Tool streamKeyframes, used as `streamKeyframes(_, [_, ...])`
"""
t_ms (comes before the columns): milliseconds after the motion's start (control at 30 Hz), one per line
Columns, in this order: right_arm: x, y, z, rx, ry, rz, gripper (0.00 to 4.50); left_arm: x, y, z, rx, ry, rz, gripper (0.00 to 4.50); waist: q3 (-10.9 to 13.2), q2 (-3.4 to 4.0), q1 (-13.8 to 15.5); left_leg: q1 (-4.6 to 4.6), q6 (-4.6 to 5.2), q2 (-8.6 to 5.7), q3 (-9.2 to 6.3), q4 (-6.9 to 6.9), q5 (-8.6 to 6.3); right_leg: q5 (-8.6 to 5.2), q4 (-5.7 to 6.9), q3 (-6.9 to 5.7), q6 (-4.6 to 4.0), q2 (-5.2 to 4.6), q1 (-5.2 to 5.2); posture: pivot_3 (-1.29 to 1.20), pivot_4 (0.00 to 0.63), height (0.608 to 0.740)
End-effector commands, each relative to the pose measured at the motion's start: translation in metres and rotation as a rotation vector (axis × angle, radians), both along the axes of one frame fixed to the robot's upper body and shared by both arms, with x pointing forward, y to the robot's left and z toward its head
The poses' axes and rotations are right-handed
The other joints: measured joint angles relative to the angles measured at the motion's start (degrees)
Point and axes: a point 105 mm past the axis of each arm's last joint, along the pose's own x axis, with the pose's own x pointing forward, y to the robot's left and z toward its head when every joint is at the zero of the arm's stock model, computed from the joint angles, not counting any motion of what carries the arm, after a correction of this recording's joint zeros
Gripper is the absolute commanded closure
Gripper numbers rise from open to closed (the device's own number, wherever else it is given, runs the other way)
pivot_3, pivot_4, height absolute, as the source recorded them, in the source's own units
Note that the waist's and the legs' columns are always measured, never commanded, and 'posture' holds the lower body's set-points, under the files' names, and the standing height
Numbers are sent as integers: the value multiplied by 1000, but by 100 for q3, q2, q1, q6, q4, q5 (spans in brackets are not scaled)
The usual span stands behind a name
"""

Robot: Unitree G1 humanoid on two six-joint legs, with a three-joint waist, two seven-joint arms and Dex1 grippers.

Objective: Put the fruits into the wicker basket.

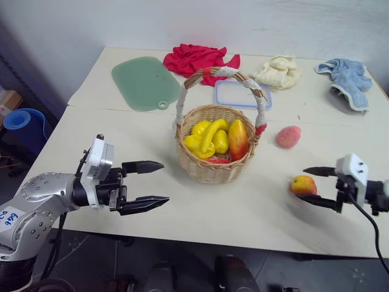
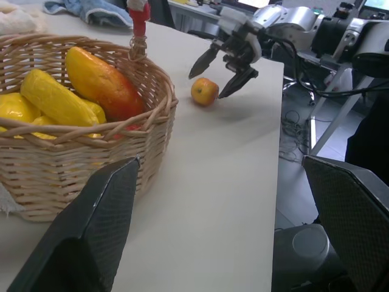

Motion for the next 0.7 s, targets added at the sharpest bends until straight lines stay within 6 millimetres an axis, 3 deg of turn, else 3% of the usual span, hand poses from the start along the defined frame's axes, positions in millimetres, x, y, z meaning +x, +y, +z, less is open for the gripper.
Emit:
streamKeyframes(33, [2,-9,-10,-54,61,14,387,-5,-2,5,7,-34,-13,0,0,0,3,0,1,0,0,4,-1,0,-1,0,1,-1,2,0,150,740])
streamKeyframes(133, [1,-11,-10,-56,100,47,1232,-4,2,8,14,-45,2,0,0,1,1,-2,2,0,-2,7,-1,1,0,-2,2,-1,4,0,150,740])
streamKeyframes(233, [-3,-8,2,-52,102,92,2163,-3,8,7,19,-49,23,0,1,2,-23,-2,2,2,-1,6,-1,1,1,-3,2,1,3,0,150,740])
streamKeyframes(300, [-5,6,23,-27,53,159,2163,-2,9,6,17,-52,33,0,3,6,-26,-1,2,2,-2,6,-1,1,2,-4,2,2,3,0,150,740])
streamKeyframes(433, [-17,109,105,232,-132,397,2163,2,11,8,-29,-59,78,0,17,28,-99,7,-5,13,-1,7,-4,2,13,3,2,9,1,0,150,740])
streamKeyframes(500, [-14,140,131,340,-207,398,2163,4,12,10,-54,-62,100,0,18,28,-121,15,-19,20,-19,8,-5,5,28,14,-4,7,-2,0,150,740])
streamKeyframes(600, [0,177,155,428,-279,327,2163,8,14,11,-80,-65,136,0,14,13,-45,13,-42,21,-72,9,-8,7,50,1,-8,7,-3,0,150,740])
streamKeyframes(700, [18,192,154,420,-282,213,2163,11,16,12,-90,-69,161,0,11,10,23,-29,-44,9,-113,10,-8,7,56,-5,-8,-12,-26,0,150,740])
